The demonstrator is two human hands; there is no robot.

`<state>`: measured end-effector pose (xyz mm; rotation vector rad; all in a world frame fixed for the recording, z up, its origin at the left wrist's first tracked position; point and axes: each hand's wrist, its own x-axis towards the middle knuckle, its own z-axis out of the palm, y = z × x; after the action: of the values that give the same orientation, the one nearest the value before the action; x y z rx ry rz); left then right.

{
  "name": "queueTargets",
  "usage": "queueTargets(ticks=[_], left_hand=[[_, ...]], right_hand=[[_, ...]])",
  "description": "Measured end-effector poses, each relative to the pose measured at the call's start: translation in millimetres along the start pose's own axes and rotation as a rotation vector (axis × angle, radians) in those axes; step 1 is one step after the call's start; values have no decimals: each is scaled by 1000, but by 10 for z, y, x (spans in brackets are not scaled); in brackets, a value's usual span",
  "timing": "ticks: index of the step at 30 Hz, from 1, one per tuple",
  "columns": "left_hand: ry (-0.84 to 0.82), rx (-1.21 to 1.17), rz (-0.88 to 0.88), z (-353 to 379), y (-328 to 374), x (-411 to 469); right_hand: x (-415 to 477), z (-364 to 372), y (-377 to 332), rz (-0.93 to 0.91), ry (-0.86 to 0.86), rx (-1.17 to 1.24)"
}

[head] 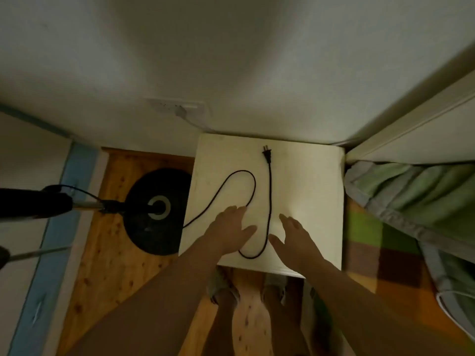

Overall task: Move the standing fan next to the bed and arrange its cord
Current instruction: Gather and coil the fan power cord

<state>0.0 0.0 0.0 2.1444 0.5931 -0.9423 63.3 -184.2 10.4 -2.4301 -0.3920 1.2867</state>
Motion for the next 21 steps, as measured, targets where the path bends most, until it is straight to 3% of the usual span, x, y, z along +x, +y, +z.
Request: queueTargets(ticks=[5, 13, 21], left_hand=[[35, -49, 32, 138, 2, 214], [162, -148, 227, 250, 150, 572], [149, -138, 103, 454, -30, 737]], right_hand=[[335, 70, 25, 53, 52, 84], [1050, -46, -90, 68, 189, 89], [1360, -37, -50, 131, 193, 104]])
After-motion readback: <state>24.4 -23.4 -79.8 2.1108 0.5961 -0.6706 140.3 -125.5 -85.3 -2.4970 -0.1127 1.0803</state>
